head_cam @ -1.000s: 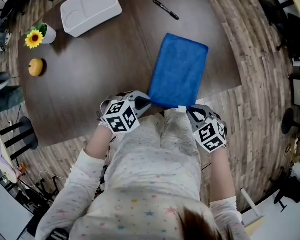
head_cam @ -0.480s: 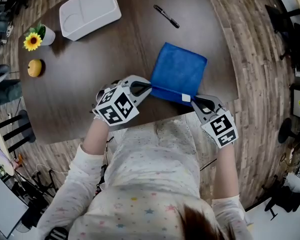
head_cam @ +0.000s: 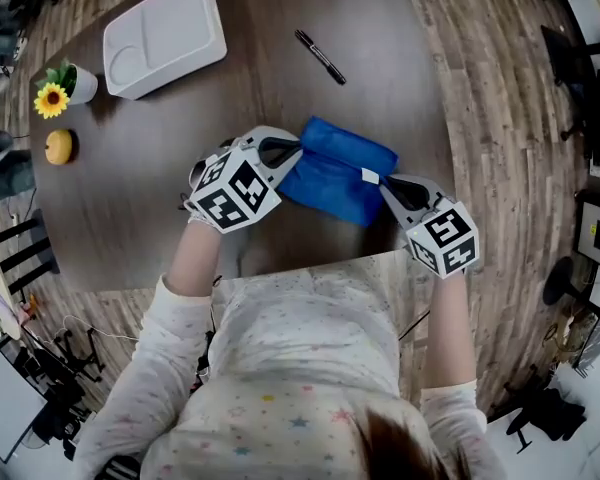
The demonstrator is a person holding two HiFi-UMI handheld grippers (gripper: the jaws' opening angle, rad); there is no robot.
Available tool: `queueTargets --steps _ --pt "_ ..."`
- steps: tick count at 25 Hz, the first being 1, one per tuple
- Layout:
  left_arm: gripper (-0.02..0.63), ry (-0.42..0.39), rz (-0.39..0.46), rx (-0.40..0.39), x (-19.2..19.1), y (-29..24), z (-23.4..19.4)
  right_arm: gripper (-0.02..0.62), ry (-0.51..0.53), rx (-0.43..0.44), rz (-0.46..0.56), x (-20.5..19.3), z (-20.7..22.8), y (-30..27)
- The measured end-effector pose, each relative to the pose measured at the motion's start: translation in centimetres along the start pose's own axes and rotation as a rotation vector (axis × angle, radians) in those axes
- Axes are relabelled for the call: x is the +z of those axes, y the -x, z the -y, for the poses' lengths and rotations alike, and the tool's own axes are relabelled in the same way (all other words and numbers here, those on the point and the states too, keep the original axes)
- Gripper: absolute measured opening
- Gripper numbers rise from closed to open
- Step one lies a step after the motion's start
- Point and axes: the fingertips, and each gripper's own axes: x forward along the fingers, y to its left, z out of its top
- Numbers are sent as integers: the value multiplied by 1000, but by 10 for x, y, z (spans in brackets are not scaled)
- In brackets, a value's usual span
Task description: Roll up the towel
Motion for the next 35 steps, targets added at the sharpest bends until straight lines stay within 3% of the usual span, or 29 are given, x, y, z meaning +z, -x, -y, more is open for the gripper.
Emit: queueTargets --steps 5,9,11,15,17,20,22,26,30,33,35 --pt "20 5 -7 25 6 -17 -21 32 -88 -11 23 0 26 -11" --pt "21 17 -2 96 6 -33 -35 54 -146 -87 49 -5 48 -18" --pt "26 37 -3 121 4 -38 -40 86 -142 -121 44 -8 56 -18" --pt "40 121 38 156 3 -34 -53 90 -142 -132 37 -13 63 -14" --pt "41 157 76 128 8 -29 -54 106 -144 -133 39 -14 64 -13" --pt "51 160 90 2 9 -31 -38 160 -151 -109 27 -17 61 -23" --pt "125 108 65 -64 7 -36 -23 176 -139 -107 -1 -20 59 -31" --pt "146 46 -26 -35 -8 -55 -23 173 -141 -143 -33 -24 65 -40" --pt "146 118 -30 -34 -14 -71 -33 166 -173 -118 -27 -26 64 -41" --pt "143 134 -34 -68 -14 -74 -31 86 -177 -64 -32 -26 58 -43" --pt "108 151 -27 -99 -11 -74 -27 68 -163 -49 -39 -25 57 -42"
